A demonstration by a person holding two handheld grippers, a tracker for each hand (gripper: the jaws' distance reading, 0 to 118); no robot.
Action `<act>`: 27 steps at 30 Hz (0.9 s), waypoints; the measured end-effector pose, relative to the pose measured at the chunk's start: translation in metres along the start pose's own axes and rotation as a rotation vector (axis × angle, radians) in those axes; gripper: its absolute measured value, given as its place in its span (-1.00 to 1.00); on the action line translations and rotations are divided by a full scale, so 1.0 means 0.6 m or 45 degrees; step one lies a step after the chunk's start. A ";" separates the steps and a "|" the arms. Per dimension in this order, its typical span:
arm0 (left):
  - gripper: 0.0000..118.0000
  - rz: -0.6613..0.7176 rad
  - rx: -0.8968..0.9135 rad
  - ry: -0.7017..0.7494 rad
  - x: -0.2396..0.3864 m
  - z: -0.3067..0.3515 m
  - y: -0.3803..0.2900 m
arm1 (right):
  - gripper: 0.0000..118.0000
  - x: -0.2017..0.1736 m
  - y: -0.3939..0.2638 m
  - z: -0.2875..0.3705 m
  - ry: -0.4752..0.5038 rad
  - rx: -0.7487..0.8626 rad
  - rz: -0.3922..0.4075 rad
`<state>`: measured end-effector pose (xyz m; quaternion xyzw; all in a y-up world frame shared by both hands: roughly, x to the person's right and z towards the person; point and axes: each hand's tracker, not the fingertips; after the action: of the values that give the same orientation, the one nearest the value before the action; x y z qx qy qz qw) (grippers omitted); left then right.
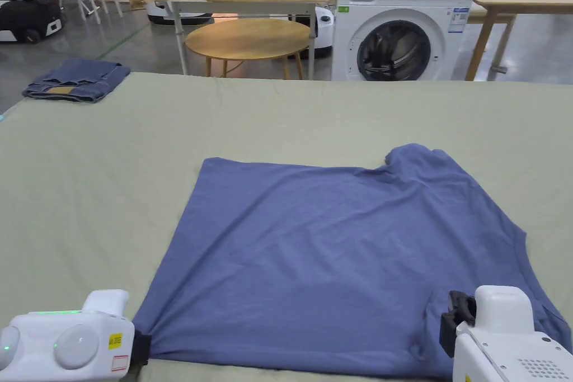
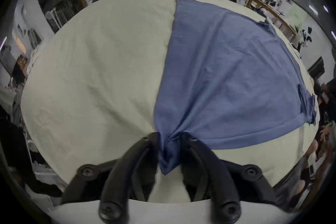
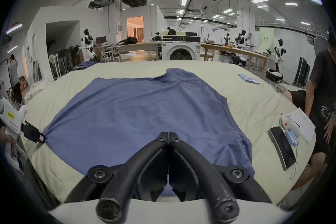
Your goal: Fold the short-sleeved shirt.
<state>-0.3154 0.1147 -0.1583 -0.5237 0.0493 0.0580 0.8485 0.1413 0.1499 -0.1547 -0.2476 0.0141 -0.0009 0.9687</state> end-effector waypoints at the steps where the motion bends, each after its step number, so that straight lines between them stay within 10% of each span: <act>1: -0.96 -0.005 -0.005 -0.023 -0.002 0.002 0.002 | -1.00 0.006 -0.001 0.003 -0.005 -0.004 0.002; 11: -0.97 -0.001 0.029 -0.060 -0.008 0.013 -0.014 | -0.94 0.139 0.020 0.003 -0.186 -0.223 0.048; 16: -0.97 0.006 0.037 -0.061 -0.005 0.015 -0.016 | -0.04 0.200 -0.004 -0.038 -0.131 -0.472 -0.021; 21: -0.97 0.014 0.037 -0.066 -0.009 0.012 -0.019 | -0.07 0.206 -0.056 -0.074 -0.124 -0.654 0.007; 27: -0.97 0.008 0.034 -0.070 -0.007 0.017 -0.018 | -0.88 0.198 -0.056 -0.063 -0.060 -0.616 -0.077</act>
<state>-0.3175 0.1185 -0.1435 -0.5103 0.0285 0.0743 0.8563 0.2591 0.1012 -0.1746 -0.4728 -0.0162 -0.0206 0.8808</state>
